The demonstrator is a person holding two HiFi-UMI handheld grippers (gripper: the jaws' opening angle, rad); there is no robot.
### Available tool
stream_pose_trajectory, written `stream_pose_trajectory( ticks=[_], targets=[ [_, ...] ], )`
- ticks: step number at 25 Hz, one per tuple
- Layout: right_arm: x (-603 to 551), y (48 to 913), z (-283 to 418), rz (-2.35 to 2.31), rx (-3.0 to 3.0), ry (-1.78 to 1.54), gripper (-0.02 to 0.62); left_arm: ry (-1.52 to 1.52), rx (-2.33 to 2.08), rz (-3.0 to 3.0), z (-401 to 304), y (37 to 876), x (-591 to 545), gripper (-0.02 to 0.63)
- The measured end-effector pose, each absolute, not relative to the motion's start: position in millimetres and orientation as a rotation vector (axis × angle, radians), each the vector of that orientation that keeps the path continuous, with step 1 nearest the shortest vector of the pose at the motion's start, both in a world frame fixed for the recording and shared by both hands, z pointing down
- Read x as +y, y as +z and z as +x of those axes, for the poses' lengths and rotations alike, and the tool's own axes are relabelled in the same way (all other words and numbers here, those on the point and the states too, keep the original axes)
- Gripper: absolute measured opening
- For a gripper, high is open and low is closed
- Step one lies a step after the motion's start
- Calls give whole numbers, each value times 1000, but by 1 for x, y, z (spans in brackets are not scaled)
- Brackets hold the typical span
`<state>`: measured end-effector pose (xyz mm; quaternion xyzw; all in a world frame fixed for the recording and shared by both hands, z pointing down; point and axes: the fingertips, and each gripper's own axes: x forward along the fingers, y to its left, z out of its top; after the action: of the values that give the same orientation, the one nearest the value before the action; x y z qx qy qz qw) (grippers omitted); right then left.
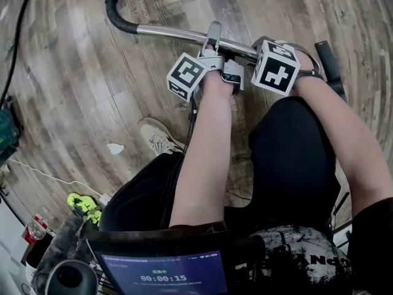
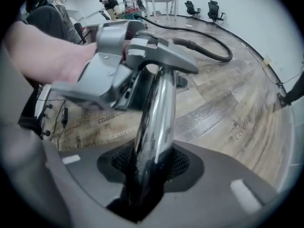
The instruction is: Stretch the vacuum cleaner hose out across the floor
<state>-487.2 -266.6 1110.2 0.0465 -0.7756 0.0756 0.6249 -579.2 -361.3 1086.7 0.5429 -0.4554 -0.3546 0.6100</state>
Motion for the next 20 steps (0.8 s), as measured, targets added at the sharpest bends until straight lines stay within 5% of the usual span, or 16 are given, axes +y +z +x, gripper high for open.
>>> stream_pose_trajectory(
  ticks=[4, 11, 15, 20],
  targets=[
    [-253, 1102, -475, 88, -1832, 208, 161, -936, -1144, 1238, -652, 1075, -374, 150],
    [-281, 1108, -460, 231, -1772, 90, 164, -901, -1135, 1317, -638, 1039, -379, 124],
    [-302, 1105, -473, 264, -1740, -48, 85, -914, -1136, 1310, -636, 1027, -377, 124],
    [-299, 1096, -482, 240, -1758, -50, 73, -849, -1145, 1357, -639, 1015, -378, 124]
  ],
)
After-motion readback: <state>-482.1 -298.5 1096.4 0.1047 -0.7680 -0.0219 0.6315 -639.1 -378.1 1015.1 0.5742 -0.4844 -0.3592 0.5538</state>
